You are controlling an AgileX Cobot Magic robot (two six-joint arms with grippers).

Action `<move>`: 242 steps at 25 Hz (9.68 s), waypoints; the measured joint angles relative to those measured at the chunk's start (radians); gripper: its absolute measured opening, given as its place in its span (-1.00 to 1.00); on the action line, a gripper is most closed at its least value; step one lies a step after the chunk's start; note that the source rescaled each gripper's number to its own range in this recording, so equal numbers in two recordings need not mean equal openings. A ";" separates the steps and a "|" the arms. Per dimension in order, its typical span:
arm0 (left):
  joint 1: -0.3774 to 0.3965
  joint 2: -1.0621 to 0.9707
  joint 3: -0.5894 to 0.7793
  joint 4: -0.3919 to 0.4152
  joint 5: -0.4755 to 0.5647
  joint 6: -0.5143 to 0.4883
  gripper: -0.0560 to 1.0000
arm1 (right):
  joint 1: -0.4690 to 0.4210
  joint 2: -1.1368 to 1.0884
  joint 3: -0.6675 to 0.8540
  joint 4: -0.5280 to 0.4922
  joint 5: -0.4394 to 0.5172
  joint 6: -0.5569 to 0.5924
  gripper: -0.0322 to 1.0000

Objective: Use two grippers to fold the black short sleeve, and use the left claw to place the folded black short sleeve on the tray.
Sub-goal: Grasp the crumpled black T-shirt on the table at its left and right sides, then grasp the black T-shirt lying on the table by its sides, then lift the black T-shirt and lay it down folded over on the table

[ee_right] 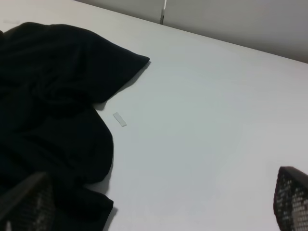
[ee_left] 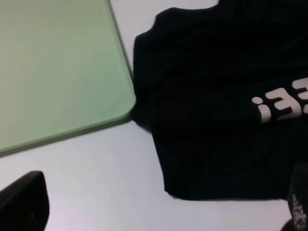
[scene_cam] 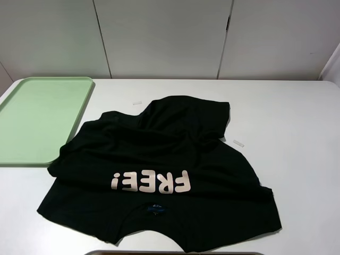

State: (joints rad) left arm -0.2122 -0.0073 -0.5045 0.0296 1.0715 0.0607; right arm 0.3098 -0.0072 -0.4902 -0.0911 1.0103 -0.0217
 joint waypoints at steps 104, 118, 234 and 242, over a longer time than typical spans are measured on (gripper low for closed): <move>-0.037 1.126 -0.109 -0.453 -0.292 0.559 0.89 | 0.164 1.828 -0.272 -0.032 -0.385 -0.775 -0.84; -0.037 1.221 -0.234 -0.452 -0.249 0.557 0.84 | 0.166 1.828 -0.272 -0.083 -0.411 -0.775 -0.84; -0.334 1.496 -0.293 0.411 -0.523 0.590 -0.85 | 0.166 1.499 -0.272 -0.410 -0.514 -0.416 -0.84; -0.335 1.140 -0.399 0.422 -0.501 0.506 -0.85 | 0.166 1.177 -0.272 -0.723 -0.465 -0.147 -0.84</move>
State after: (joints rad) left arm -0.5468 1.1328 -0.9030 0.4519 0.5703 0.5666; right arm 0.4755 1.1700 -0.7621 -0.8145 0.5457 -0.1691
